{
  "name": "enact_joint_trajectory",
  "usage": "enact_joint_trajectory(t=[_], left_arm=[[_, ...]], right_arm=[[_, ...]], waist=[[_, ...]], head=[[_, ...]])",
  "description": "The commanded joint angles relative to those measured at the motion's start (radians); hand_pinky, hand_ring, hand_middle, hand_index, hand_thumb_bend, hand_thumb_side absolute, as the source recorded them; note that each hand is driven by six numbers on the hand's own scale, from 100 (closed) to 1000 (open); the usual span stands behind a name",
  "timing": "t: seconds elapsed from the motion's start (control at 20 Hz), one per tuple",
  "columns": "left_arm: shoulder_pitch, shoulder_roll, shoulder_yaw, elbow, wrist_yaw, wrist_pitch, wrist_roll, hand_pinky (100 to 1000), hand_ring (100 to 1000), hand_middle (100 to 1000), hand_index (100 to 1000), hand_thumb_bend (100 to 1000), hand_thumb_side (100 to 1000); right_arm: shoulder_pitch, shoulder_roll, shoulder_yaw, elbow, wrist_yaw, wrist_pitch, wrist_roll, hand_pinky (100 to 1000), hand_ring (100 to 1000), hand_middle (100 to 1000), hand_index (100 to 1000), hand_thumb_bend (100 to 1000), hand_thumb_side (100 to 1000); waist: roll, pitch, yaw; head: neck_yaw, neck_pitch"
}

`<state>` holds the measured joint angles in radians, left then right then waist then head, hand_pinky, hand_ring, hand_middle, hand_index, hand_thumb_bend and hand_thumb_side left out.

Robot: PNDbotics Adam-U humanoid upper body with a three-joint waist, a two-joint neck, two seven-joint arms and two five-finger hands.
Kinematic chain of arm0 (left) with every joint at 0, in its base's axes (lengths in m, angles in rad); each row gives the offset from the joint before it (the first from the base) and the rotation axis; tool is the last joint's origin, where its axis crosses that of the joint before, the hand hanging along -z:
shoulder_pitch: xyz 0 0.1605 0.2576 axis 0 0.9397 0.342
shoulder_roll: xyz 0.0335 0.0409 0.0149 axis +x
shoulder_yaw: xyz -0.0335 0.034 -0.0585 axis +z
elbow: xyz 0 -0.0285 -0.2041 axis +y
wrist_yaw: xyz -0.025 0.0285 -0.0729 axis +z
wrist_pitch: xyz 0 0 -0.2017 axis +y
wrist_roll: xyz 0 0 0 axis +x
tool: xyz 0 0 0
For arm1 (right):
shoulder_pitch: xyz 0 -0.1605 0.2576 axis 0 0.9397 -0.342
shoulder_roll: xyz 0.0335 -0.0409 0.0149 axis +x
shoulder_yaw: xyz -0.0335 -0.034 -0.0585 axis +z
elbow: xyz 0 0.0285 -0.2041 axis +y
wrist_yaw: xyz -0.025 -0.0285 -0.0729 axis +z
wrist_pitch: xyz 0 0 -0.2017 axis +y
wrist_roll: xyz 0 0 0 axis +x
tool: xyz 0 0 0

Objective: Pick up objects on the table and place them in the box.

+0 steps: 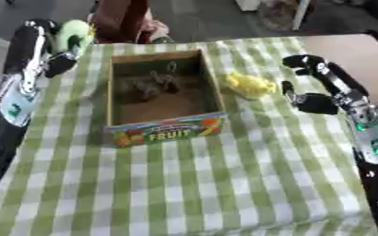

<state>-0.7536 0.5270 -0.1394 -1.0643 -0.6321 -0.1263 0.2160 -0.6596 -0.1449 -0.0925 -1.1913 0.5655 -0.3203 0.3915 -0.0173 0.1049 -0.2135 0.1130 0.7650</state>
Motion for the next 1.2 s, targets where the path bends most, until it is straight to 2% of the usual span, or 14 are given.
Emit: enact_joint_trajectory(t=[0.05,0.4,0.6,0.7,0.75,0.8,0.85,0.9,0.95,1.0,1.05,1.1,1.15,1.2], left_arm=[[-0.027,0.010,-0.055,-0.105,0.025,-0.038,-0.105,597,388,321,523,100,292],[-0.016,-0.032,-0.126,-0.139,0.017,-0.102,-0.308,619,427,356,552,100,262],[-0.002,-0.054,-0.144,-0.118,0.026,-0.130,-0.382,650,506,441,619,100,254],[0.007,-0.063,-0.146,-0.110,0.037,-0.140,-0.409,680,581,516,689,100,250],[0.010,-0.065,-0.145,-0.108,0.043,-0.142,-0.420,680,581,516,689,100,250],[0.013,-0.065,-0.144,-0.107,0.049,-0.143,-0.428,707,634,579,740,100,241],[0.015,-0.065,-0.141,-0.107,0.053,-0.142,-0.434,717,654,602,757,100,249],[0.018,-0.064,-0.137,-0.108,0.058,-0.139,-0.437,728,676,630,771,100,338],[0.021,-0.063,-0.135,-0.109,0.063,-0.135,-0.440,731,680,638,775,100,350],[0.025,-0.061,-0.132,-0.112,0.068,-0.131,-0.444,755,720,701,800,100,490],[0.030,-0.059,-0.130,-0.118,0.076,-0.127,-0.447,759,725,708,803,100,508],[0.037,-0.057,-0.124,-0.131,0.088,-0.122,-0.447,787,760,758,821,171,673],[0.045,-0.052,-0.118,-0.151,0.104,-0.117,-0.446,791,766,765,823,197,699],[0.055,-0.045,-0.111,-0.174,0.118,-0.109,-0.442,802,780,783,828,272,779]], right_arm=[[-0.019,-0.011,-0.005,-0.022,-0.009,0.000,0.001,862,893,811,874,100,169],[-0.022,-0.008,-0.003,-0.021,-0.008,-0.001,0.002,861,893,811,874,100,170],[-0.021,-0.007,-0.003,-0.021,-0.008,-0.001,0.002,861,893,810,874,100,170],[-0.021,-0.007,-0.003,-0.021,-0.008,-0.001,0.002,861,893,810,874,100,170],[-0.021,-0.006,-0.003,-0.021,-0.008,-0.001,0.002,861,893,810,874,100,170],[-0.021,-0.006,-0.003,-0.021,-0.008,-0.001,0.002,861,893,810,874,100,170],[-0.021,-0.006,-0.004,-0.021,-0.009,-0.001,0.002,861,892,809,874,100,170],[-0.020,-0.006,-0.004,-0.021,-0.009,0.000,0.001,861,892,809,874,100,170],[-0.020,-0.006,-0.004,-0.021,-0.009,0.000,0.001,861,892,809,874,100,170],[-0.020,-0.007,-0.004,-0.021,-0.009,0.000,0.002,861,891,808,874,100,170],[-0.020,-0.007,-0.004,-0.020,-0.009,0.000,0.002,861,891,808,874,100,171],[-0.023,-0.007,-0.003,-0.019,-0.008,0.000,0.002,861,889,806,874,100,172],[-0.027,-0.006,-0.002,-0.017,-0.006,-0.001,0.003,861,889,805,874,100,172],[-0.032,-0.006,0.000,-0.014,-0.003,-0.003,0.004,862,888,805,874,100,173]], waist=[[-0.001,-0.016,0.001],[-0.002,-0.015,-0.001],[-0.002,-0.015,-0.002],[-0.003,-0.015,-0.001],[-0.003,-0.016,-0.001],[-0.004,-0.016,-0.001],[-0.004,-0.016,0.000],[-0.004,-0.016,0.001],[-0.004,-0.016,0.001],[-0.004,-0.017,0.002],[-0.004,-0.017,0.003],[-0.004,-0.016,0.005],[-0.004,-0.016,0.007],[-0.005,-0.016,0.008]], head=[[0.007,0.005],[0.008,0.005],[0.008,0.005],[0.009,0.005],[0.009,0.005],[0.009,0.005],[0.009,0.005],[0.008,0.005],[0.007,0.005],[0.006,0.005],[0.005,0.005],[0.004,0.005],[0.002,0.005],[-0.001,0.005]])
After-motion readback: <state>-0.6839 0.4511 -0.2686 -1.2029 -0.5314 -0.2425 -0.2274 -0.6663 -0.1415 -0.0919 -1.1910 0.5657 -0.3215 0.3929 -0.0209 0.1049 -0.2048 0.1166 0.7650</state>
